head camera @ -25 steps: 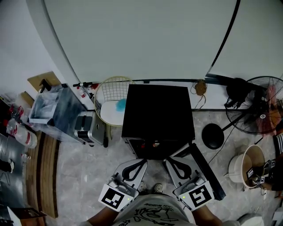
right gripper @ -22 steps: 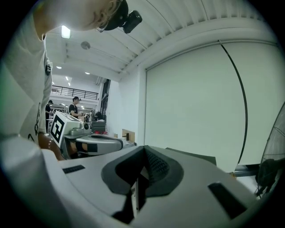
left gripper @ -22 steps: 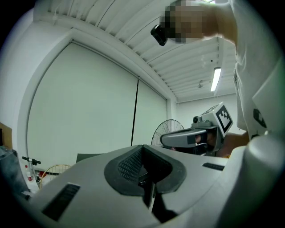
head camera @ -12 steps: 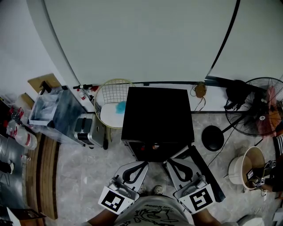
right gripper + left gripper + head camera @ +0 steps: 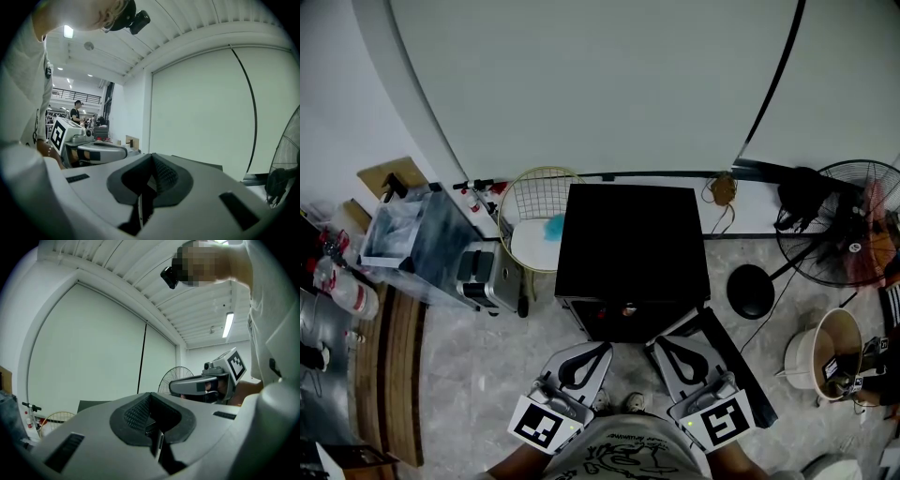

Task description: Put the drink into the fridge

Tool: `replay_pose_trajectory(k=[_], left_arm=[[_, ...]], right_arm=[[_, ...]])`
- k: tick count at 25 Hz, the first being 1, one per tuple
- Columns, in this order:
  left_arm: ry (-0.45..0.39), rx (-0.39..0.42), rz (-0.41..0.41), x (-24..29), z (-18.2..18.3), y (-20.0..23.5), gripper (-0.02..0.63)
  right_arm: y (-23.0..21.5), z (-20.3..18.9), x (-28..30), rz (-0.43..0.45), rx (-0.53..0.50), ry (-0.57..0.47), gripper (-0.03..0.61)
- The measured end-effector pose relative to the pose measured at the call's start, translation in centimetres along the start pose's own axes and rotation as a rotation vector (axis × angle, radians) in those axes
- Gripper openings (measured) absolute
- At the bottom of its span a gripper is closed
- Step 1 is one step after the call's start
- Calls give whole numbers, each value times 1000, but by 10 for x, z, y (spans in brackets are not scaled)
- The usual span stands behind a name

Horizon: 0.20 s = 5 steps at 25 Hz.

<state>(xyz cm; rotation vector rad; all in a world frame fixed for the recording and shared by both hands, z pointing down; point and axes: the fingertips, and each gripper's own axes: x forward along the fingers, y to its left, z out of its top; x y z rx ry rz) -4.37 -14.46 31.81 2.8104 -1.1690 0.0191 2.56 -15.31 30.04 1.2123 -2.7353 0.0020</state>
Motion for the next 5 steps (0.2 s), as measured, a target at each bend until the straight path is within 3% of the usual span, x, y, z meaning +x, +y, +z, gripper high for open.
replay_pose_trajectory(k=[5], left_arm=[[1, -3, 0, 1, 1, -1, 20]], right_arm=[[-1, 0, -1, -2, 6, 5, 6]])
